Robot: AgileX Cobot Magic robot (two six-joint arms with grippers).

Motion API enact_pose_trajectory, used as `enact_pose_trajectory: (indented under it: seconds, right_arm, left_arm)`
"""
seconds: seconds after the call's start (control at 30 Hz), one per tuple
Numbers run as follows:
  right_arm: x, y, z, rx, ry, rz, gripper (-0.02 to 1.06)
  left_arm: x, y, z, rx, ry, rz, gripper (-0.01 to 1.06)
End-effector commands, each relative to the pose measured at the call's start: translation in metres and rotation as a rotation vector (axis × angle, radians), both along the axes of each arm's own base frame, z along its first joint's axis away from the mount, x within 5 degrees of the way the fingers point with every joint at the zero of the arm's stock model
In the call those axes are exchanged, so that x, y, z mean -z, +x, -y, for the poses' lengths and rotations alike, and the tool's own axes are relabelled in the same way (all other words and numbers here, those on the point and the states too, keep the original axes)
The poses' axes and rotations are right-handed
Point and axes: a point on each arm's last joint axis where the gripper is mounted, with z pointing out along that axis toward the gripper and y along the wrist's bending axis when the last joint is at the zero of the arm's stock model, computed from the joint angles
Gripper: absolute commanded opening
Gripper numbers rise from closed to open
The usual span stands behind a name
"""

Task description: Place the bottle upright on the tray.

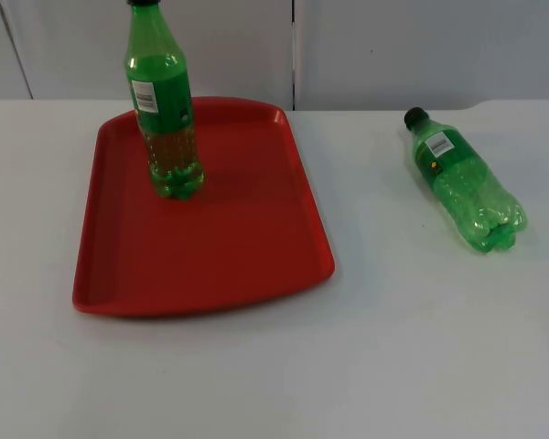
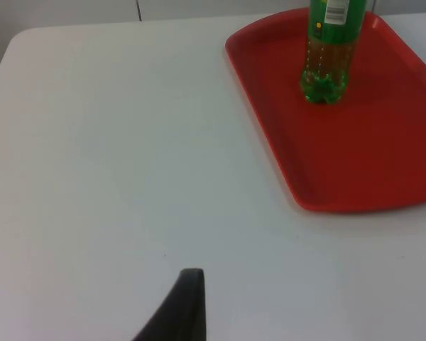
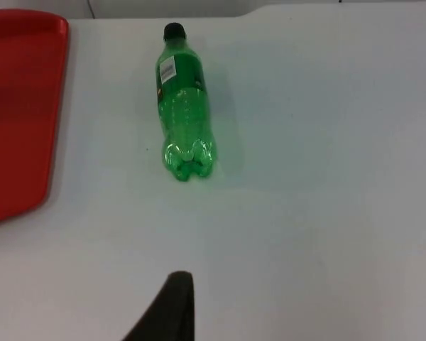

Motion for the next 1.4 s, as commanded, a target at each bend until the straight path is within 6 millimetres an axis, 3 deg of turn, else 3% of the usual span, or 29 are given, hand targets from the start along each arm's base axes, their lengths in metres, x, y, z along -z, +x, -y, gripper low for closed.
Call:
enact_pose_trajectory:
  seconds: [0.0,0.1,0.13,0.27,0.3,0.4,0.47,0.63,0.67,0.83,0.87,1.03,1.07,1.23,1.37]
  right_arm:
    - [-0.01,0.017,-0.002,-0.001,-0.007,0.004,1.05]
    - [-0.02,0.049,-0.006,0.0,-0.018,-0.066,1.05]
    - [-0.02,0.049,-0.006,0.0,-0.018,-0.066,1.05]
    - [-0.032,0.095,-0.011,-0.001,-0.027,-0.134,1.05]
    - [-0.032,0.095,-0.011,-0.001,-0.027,-0.134,1.05]
    - [-0.037,0.138,-0.017,-0.004,-0.037,-0.185,1.05]
    - [-0.037,0.144,-0.017,-0.007,-0.041,-0.19,1.05]
    - [-0.037,0.21,-0.027,-0.02,-0.053,-0.239,1.05]
    - [-0.037,0.21,-0.027,-0.02,-0.053,-0.239,1.05]
    - [-0.03,0.261,-0.046,-0.072,-0.085,-0.299,1.05]
    - [-0.03,0.261,-0.046,-0.072,-0.085,-0.299,1.05]
    - [-0.017,0.311,-0.073,-0.12,-0.109,-0.368,1.05]
    - [-0.017,0.311,-0.073,-0.12,-0.109,-0.368,1.05]
    - [0.01,0.352,-0.088,-0.134,-0.105,-0.464,1.05]
    - [0.026,0.37,-0.092,-0.136,-0.103,-0.503,1.05]
  left_arm:
    - [0.001,0.0,0.0,0.004,0.001,0.001,1.05]
    - [0.001,0.0,0.0,0.004,0.001,0.001,1.05]
    - [0.001,0.0,0.0,0.004,0.001,0.001,1.05]
    - [0.001,0.0,0.0,0.004,0.001,0.001,1.05]
    - [0.001,0.0,0.0,0.004,0.001,0.001,1.05]
    - [0.001,0.0,0.0,0.004,0.001,0.001,1.05]
    - [0.001,0.0,0.0,0.004,0.001,0.001,1.05]
    - [0.001,0.0,0.0,0.004,0.001,0.001,1.05]
    - [0.001,0.0,0.0,0.004,0.001,0.001,1.05]
    - [0.001,0.0,0.0,0.004,0.001,0.001,1.05]
    - [0.001,0.0,0.0,0.004,0.001,0.001,1.05]
    - [0.001,0.0,0.0,0.004,0.001,0.001,1.05]
    - [0.001,0.0,0.0,0.004,0.001,0.001,1.05]
    - [0.001,0.0,0.0,0.004,0.001,0.001,1.05]
    - [0.001,0.0,0.0,0.004,0.001,0.001,1.05]
